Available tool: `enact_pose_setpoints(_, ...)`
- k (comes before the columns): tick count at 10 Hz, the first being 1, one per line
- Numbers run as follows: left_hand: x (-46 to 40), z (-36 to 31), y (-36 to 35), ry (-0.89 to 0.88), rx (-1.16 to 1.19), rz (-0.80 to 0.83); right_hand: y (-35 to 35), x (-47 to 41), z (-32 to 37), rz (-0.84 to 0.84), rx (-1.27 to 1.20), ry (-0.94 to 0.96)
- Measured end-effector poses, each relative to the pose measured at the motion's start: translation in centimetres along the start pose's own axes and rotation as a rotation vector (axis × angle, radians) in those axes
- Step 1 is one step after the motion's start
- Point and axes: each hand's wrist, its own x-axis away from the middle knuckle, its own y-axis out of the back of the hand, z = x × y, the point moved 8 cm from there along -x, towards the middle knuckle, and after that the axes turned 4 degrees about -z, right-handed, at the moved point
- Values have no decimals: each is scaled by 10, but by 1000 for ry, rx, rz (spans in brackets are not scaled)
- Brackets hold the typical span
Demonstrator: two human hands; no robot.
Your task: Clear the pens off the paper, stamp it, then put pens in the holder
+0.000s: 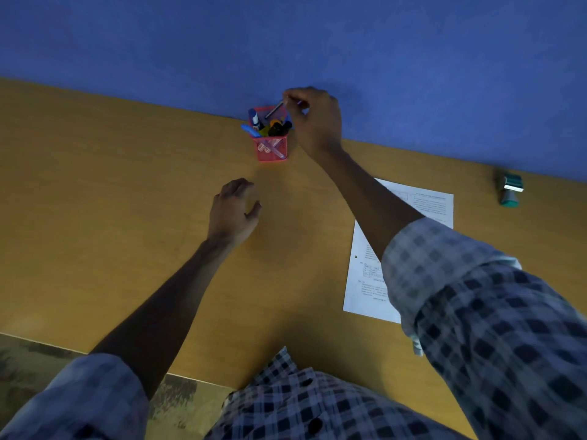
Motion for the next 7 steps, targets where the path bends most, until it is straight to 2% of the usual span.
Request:
enact_pose_setpoints(3, 2, 4, -18, -13, -57, 74, -37, -15, -7, 134, 361, 37)
enact_pose_setpoints(5, 18, -8, -36, -30, -62, 125, -35, -16, -13, 142, 353, 2)
enact_pose_setpoints(7, 40, -20, -60, -60, -76, 185, -11, -7, -22, 95, 235, -24)
